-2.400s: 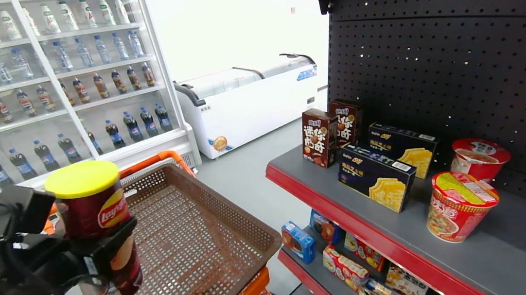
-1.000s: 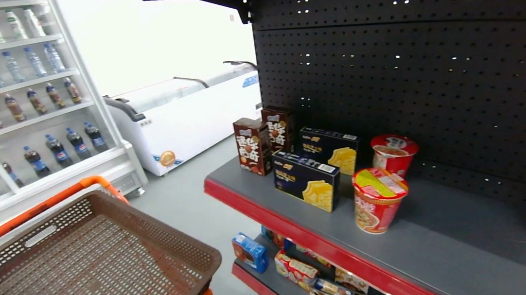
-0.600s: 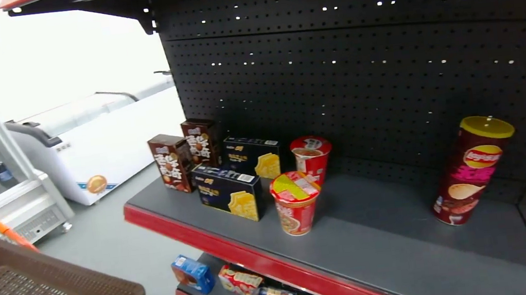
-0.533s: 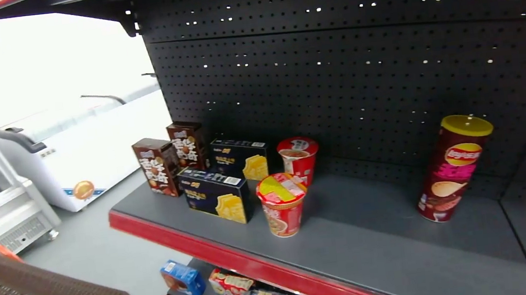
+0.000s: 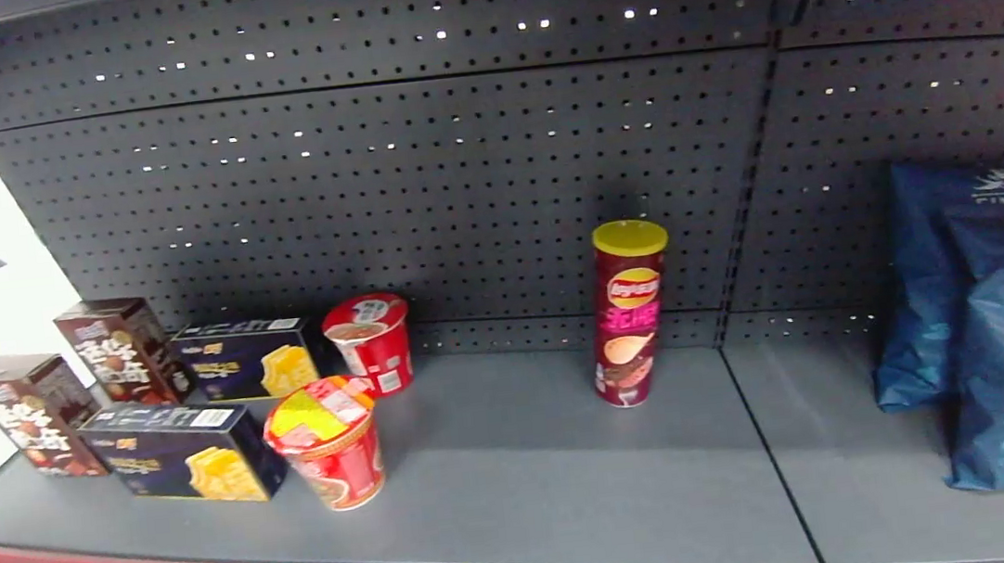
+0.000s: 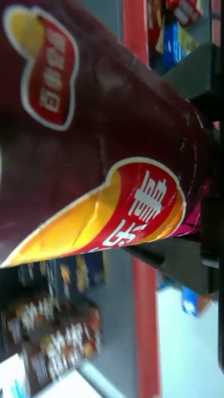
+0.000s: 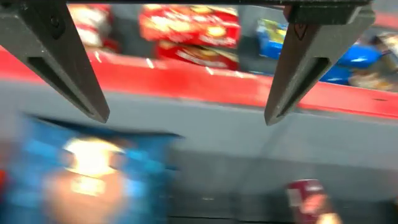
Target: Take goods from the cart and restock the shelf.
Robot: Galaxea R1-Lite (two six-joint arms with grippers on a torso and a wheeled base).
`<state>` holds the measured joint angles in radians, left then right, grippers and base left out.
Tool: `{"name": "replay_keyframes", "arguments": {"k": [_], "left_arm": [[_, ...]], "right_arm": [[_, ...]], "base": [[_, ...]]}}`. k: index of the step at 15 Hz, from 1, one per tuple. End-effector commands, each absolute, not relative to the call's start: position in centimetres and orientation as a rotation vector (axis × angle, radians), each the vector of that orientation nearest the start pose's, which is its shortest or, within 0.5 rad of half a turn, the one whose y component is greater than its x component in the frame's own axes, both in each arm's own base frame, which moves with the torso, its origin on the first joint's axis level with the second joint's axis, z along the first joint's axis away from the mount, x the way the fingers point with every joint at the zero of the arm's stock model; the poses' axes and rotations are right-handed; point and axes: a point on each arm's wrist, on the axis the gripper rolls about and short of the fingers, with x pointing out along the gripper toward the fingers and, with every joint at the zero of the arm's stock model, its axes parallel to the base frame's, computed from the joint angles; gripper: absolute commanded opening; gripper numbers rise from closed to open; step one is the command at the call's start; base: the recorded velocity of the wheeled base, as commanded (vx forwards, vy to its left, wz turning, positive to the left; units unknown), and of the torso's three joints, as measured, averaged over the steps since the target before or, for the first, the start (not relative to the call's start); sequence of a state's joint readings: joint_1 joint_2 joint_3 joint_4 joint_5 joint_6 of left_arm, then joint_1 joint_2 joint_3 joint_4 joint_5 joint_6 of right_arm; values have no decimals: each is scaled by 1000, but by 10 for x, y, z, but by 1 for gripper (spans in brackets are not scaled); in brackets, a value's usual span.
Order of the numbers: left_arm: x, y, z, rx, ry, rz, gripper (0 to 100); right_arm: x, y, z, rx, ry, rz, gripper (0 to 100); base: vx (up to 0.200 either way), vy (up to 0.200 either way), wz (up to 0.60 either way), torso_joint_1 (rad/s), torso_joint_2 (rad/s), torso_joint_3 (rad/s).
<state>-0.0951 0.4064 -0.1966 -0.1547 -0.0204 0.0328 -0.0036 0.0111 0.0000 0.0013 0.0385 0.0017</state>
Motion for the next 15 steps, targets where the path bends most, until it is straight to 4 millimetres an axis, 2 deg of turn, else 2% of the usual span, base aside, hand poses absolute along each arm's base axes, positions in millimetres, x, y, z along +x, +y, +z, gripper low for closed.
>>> {"name": "replay_keyframes", "arguments": {"k": [1,4,7,9,11,15], "left_arm": [[14,-2,152,22,51,-116,0],[13,-2,157,15,27,-118,0],[11,-2,173,13,-21,-115,0],[10,-1,176,13,-33,-113,0],[9,0,175,16,-16,-47,0],[-2,3,186,40,-79,26,0]], "right_arm": [[-22,1,76,2,12,35,100],[-22,1,76,2,12,37,100],[-22,1,76,-4,15,38,100],[-22,1,76,-52,11,57,100],[-20,1,77,15,45,69,100],[-20,2,78,-82,20,118,100]], "base": [[0,0,0,0,0,0],[0,0,0,0,0,0],[0,0,0,0,0,0],[0,0,0,0,0,0],[0,0,0,0,0,0],[0,0,0,0,0,0]]}}
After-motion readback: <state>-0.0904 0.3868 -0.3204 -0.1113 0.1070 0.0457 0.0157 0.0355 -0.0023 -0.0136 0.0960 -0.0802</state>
